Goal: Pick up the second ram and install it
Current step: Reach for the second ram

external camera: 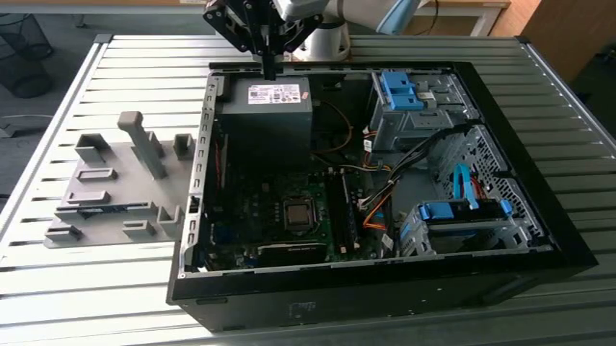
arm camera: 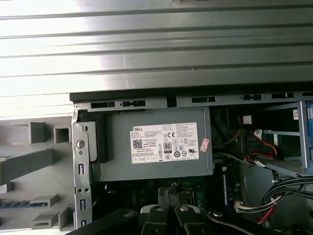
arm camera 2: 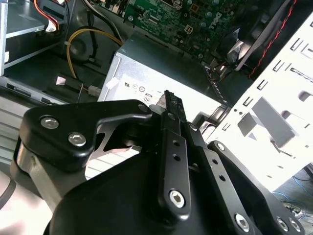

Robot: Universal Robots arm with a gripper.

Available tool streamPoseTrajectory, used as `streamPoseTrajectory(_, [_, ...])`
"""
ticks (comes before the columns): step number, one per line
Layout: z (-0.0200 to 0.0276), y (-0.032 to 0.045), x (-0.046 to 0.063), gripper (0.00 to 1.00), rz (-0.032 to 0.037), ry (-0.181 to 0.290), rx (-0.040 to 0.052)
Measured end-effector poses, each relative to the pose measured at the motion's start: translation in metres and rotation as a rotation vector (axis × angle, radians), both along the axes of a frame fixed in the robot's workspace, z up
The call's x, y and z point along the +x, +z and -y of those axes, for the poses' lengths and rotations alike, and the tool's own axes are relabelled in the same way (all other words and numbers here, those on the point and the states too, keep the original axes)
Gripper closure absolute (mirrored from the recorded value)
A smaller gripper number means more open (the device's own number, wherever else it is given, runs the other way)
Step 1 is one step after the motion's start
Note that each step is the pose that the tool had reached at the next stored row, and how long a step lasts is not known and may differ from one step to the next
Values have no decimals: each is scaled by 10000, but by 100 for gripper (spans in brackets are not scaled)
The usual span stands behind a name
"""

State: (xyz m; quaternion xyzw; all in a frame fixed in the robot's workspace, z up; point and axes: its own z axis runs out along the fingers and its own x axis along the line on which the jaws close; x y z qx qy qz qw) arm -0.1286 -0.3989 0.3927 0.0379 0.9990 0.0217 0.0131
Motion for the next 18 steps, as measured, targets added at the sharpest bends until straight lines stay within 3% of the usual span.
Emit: streamPoseTrajectory(18, [0,-18,-72,89,-1,1,0])
